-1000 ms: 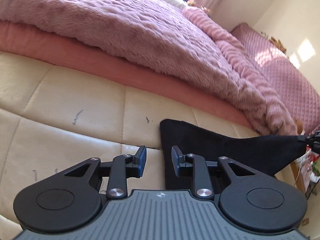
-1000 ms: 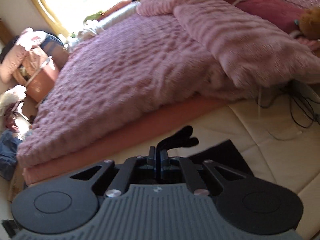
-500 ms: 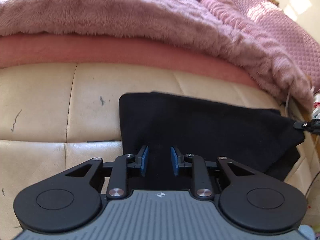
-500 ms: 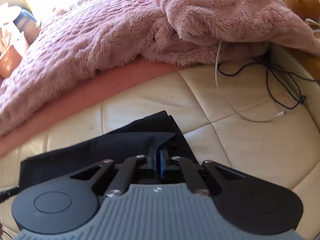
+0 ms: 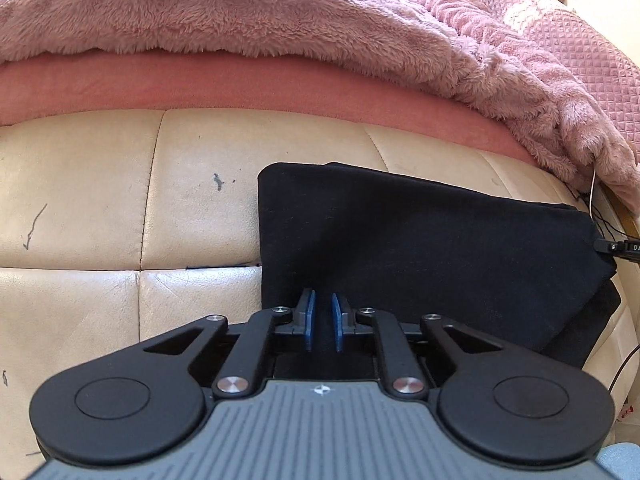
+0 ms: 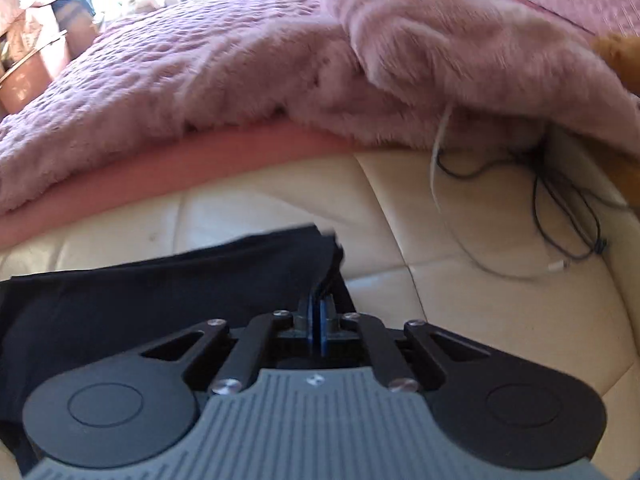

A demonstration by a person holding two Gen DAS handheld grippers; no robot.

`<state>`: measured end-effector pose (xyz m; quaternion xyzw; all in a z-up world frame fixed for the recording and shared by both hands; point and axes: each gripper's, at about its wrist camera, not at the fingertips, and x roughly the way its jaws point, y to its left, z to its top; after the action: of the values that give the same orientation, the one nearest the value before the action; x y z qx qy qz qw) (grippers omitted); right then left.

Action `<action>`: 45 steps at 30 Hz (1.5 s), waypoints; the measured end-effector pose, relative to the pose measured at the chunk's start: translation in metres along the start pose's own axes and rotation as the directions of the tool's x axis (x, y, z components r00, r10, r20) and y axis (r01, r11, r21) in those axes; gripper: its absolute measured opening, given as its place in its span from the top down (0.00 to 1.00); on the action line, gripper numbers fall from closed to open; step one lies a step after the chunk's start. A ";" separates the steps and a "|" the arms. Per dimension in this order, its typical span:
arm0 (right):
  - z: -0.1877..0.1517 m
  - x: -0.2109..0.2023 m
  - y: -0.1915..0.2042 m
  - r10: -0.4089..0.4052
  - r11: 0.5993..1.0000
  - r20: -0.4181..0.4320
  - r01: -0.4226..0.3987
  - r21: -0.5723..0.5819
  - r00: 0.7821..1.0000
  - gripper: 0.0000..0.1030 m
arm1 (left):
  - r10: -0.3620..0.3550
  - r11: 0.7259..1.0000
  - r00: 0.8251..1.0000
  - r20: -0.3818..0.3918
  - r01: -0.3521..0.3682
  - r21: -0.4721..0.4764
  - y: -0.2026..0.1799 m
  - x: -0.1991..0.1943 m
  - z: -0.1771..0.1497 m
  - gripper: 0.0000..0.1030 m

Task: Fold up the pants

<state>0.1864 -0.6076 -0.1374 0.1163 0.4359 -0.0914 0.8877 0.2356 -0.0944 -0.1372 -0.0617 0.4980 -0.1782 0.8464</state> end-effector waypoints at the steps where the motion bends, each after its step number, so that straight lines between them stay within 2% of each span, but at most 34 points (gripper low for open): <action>1: -0.002 0.004 -0.001 -0.002 1.000 0.002 0.002 0.001 1.000 1.00 | 0.002 1.000 1.000 0.000 -0.002 0.000 0.000 0.000 0.000 0.86; 10: -0.009 0.021 0.003 -0.028 0.999 -0.004 0.028 -0.041 1.000 1.00 | -0.011 1.000 1.000 0.025 0.012 -0.026 0.004 -0.007 0.000 0.88; 11: -0.008 0.022 0.004 -0.032 0.999 -0.006 0.032 -0.044 0.999 1.00 | -0.011 0.999 0.999 0.040 0.012 -0.033 0.005 -0.011 -0.001 0.84; 12: -0.008 0.019 0.004 -0.042 0.998 -0.006 0.042 -0.045 0.999 0.91 | -0.002 0.999 0.999 0.052 0.004 -0.039 0.006 -0.015 -0.002 0.80; 13: -0.008 0.015 0.004 -0.052 0.998 0.000 0.052 -0.048 0.999 0.87 | 0.012 0.999 0.998 0.065 -0.010 -0.045 0.008 -0.020 -0.004 0.71; 14: -0.008 0.010 0.005 -0.069 0.996 0.013 0.069 -0.050 0.998 0.74 | 0.020 0.998 0.997 0.072 -0.016 -0.056 0.011 -0.024 -0.006 0.61; 15: -0.009 0.004 0.004 -0.075 0.996 0.031 0.076 -0.048 0.997 0.62 | 0.021 0.997 0.997 0.069 -0.016 -0.072 0.015 -0.026 -0.009 0.56; 16: -0.010 -0.002 0.004 -0.069 0.996 0.048 0.071 -0.046 0.996 0.59 | 0.016 0.995 0.998 0.057 -0.011 -0.096 0.019 -0.027 -0.011 0.52; 19: -0.019 -0.008 -0.001 -0.050 0.999 0.033 0.050 -0.009 0.998 0.56 | -0.045 0.979 0.999 0.014 0.047 -0.200 0.033 -0.021 -0.017 0.52; 21: -0.026 -0.003 -0.008 -0.038 0.999 0.004 0.038 0.039 0.999 0.58 | -0.062 0.977 0.998 -0.002 0.060 -0.203 0.032 -0.016 -0.020 0.53; 22: -0.031 0.001 -0.011 -0.034 0.997 -0.011 0.034 0.064 0.999 0.58 | -0.054 0.982 0.999 0.003 0.053 -0.181 0.029 -0.016 -0.021 0.61; 23: -0.034 0.004 -0.015 -0.025 0.995 -0.021 0.027 0.096 0.999 0.58 | -0.049 0.986 0.999 -0.002 0.048 -0.163 0.026 -0.015 -0.022 0.79; 24: -0.037 0.006 -0.018 -0.016 0.992 -0.023 0.019 0.127 1.000 0.59 | -0.060 0.986 0.998 -0.016 0.057 -0.156 0.024 -0.014 -0.021 0.84; 26: -0.043 0.006 -0.019 -0.009 0.987 -0.012 0.011 0.160 1.000 0.63 | -0.037 0.990 0.999 -0.029 0.033 -0.134 0.022 -0.015 -0.020 0.89; 27: -0.044 0.005 -0.017 -0.007 0.987 -0.014 0.009 0.161 1.000 0.66 | -0.025 0.992 0.999 -0.039 0.020 -0.122 0.021 -0.016 -0.019 0.89; 32: -0.055 -0.005 0.001 0.014 0.991 -0.067 -0.005 0.137 0.998 0.67 | 0.029 0.997 0.995 -0.097 -0.037 -0.072 0.035 -0.031 -0.025 0.90; 38: -0.088 -0.027 0.040 0.076 0.994 -0.121 -0.065 0.087 0.990 0.66 | 0.063 0.996 0.983 -0.171 -0.073 -0.057 0.069 -0.067 -0.052 0.90; 42: -0.109 -0.043 0.071 0.080 0.997 -0.157 -0.077 0.024 0.984 0.66 | 0.061 0.995 0.981 -0.186 -0.075 -0.069 0.088 -0.087 -0.070 0.90; 45: -0.119 -0.051 0.086 0.068 0.997 -0.160 -0.073 -0.027 0.985 0.63 | 0.031 0.996 0.984 -0.178 -0.046 -0.081 0.097 -0.094 -0.074 0.81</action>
<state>0.0890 -0.4883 -0.1563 0.1239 0.5024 -0.0432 0.8546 0.1538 0.0350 -0.1239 -0.0718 0.5792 -0.1455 0.7989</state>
